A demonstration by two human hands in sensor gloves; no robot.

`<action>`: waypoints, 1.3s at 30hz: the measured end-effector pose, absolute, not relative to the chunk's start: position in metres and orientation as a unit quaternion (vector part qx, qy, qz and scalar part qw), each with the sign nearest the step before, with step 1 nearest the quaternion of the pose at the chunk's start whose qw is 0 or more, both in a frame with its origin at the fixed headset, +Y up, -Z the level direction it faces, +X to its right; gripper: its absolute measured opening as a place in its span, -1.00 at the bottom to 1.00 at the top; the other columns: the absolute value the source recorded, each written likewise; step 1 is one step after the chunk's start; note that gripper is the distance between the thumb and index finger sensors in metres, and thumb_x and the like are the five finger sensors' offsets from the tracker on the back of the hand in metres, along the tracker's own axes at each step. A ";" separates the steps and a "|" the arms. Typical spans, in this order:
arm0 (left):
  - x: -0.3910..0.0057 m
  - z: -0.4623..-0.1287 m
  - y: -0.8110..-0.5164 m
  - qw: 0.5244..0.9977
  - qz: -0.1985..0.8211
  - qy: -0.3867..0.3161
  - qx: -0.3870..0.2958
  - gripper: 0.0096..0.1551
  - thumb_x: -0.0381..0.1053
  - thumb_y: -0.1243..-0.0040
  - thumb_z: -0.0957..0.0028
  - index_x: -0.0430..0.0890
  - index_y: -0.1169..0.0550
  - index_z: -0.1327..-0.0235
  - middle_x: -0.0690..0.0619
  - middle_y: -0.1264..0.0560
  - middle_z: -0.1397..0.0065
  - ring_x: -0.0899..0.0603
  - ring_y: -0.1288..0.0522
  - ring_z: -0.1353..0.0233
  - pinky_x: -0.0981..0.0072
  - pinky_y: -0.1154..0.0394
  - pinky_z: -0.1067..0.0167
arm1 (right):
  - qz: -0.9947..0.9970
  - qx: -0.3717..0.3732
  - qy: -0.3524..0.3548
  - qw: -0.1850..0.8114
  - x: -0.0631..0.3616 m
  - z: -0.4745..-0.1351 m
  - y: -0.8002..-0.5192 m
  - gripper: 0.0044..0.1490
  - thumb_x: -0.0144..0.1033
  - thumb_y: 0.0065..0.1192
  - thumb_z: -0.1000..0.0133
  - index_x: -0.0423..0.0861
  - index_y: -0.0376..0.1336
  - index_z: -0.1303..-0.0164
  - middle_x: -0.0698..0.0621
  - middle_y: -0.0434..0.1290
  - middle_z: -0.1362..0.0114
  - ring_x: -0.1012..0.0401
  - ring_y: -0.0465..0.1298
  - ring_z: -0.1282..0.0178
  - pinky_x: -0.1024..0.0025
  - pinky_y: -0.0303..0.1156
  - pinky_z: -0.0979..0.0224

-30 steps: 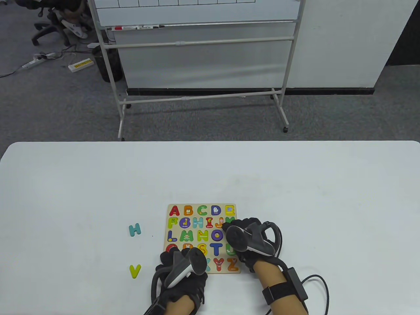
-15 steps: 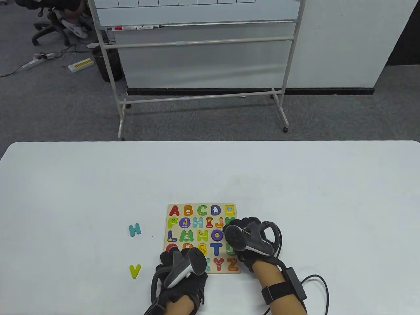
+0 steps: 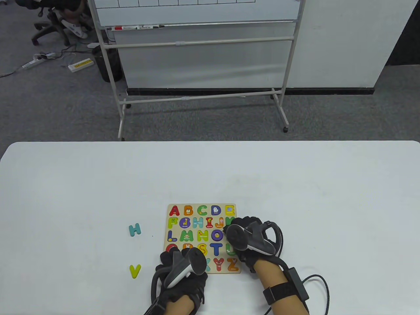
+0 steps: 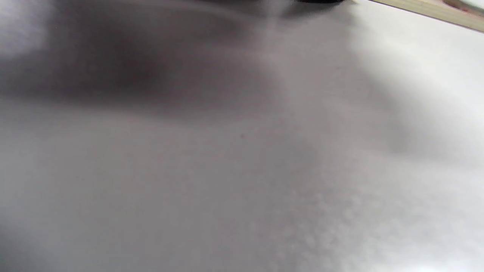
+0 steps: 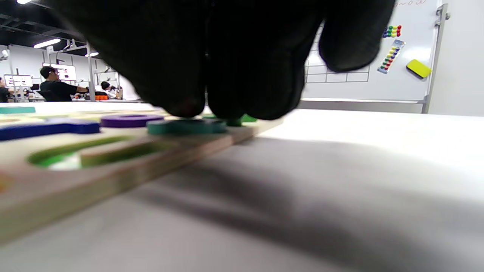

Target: Hold alphabet puzzle board and insert letter blocks into matching slots

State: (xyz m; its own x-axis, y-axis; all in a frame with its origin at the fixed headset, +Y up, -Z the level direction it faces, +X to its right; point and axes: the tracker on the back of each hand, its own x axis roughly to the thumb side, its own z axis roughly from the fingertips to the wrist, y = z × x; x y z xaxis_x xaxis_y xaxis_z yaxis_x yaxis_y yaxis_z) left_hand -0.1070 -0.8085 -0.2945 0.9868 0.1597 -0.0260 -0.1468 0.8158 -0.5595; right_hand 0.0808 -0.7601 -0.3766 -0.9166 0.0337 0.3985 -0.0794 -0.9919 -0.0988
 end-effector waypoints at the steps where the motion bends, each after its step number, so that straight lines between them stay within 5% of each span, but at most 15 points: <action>1: -0.107 -0.295 -0.809 0.953 0.081 -0.011 -0.293 0.06 0.24 0.29 -0.09 -0.33 0.40 -0.43 -0.51 0.51 -0.47 -0.69 0.50 -0.43 -0.57 0.30 -0.25 | 0.977 0.200 -0.060 0.035 0.082 -0.376 -0.758 -0.47 -0.14 0.39 -0.02 0.08 0.51 -0.21 0.00 0.58 -0.38 0.05 0.66 -0.23 -0.13 0.38 -0.44; 9: -0.108 -0.295 -0.809 0.953 0.081 -0.011 -0.291 0.06 0.24 0.29 -0.09 -0.33 0.39 -0.44 -0.51 0.51 -0.48 -0.68 0.49 -0.43 -0.56 0.29 -0.26 | 0.972 0.221 -0.031 0.070 0.092 -0.365 -0.738 -0.32 -0.16 0.24 -0.06 0.04 0.34 -0.46 -0.12 0.37 -0.61 -0.12 0.43 -0.62 -0.16 0.26 -0.55; 13: -0.107 -0.295 -0.809 0.953 0.080 -0.011 -0.291 0.06 0.24 0.29 -0.09 -0.33 0.39 -0.44 -0.51 0.51 -0.47 -0.68 0.49 -0.43 -0.56 0.30 -0.26 | 0.961 0.251 0.067 0.092 0.102 -0.357 -0.744 -0.20 -0.13 0.11 -0.11 0.05 0.10 -0.64 -0.08 0.10 -0.75 -0.06 0.12 -0.78 -0.08 0.04 -0.65; 17: -0.107 -0.295 -0.808 0.953 0.079 -0.010 -0.293 0.07 0.24 0.29 -0.09 -0.34 0.40 -0.44 -0.52 0.51 -0.47 -0.69 0.49 -0.43 -0.57 0.30 -0.25 | 0.947 0.288 0.096 0.104 0.107 -0.342 -0.748 -0.20 -0.18 0.09 -0.11 0.07 0.07 -0.64 -0.04 0.04 -0.76 -0.01 0.04 -0.79 -0.01 -0.07 -0.65; 25: -0.107 -0.295 -0.808 0.953 0.077 -0.010 -0.292 0.07 0.25 0.29 -0.09 -0.33 0.39 -0.44 -0.52 0.50 -0.47 -0.69 0.49 -0.43 -0.57 0.29 -0.26 | 0.924 0.346 0.159 0.033 0.109 -0.306 -0.773 -0.12 0.02 -0.08 -0.12 0.11 -0.11 -0.70 -0.01 -0.14 -0.79 0.00 -0.14 -0.80 -0.01 -0.18 -0.66; 28: -0.107 -0.295 -0.808 0.954 0.075 -0.010 -0.291 0.07 0.25 0.29 -0.09 -0.33 0.39 -0.44 -0.52 0.50 -0.48 -0.69 0.48 -0.43 -0.57 0.28 -0.26 | 0.916 0.354 0.188 0.021 0.109 -0.299 -0.784 -0.05 0.09 -0.20 -0.15 0.13 -0.40 -0.66 -0.03 -0.32 -0.79 -0.02 -0.28 -0.80 -0.04 -0.26 -0.65; 33: -0.107 -0.295 -0.808 0.954 0.075 -0.009 -0.291 0.07 0.25 0.29 -0.09 -0.33 0.39 -0.44 -0.52 0.50 -0.48 -0.69 0.48 -0.44 -0.56 0.28 -0.26 | 0.905 0.347 0.243 -0.032 0.108 -0.291 -0.806 0.01 0.22 -0.42 -0.15 0.06 -0.60 -0.61 -0.04 -0.63 -0.70 -0.03 -0.56 -0.73 -0.11 -0.42 -0.62; 39: -0.107 -0.295 -0.808 0.954 0.076 -0.008 -0.290 0.07 0.25 0.29 -0.09 -0.33 0.39 -0.45 -0.51 0.50 -0.48 -0.69 0.48 -0.44 -0.56 0.29 -0.26 | 0.903 0.347 0.246 -0.058 0.106 -0.286 -0.814 0.05 0.29 -0.56 -0.13 0.01 -0.73 -0.54 -0.05 -0.75 -0.65 -0.05 -0.66 -0.68 -0.14 -0.50 -0.59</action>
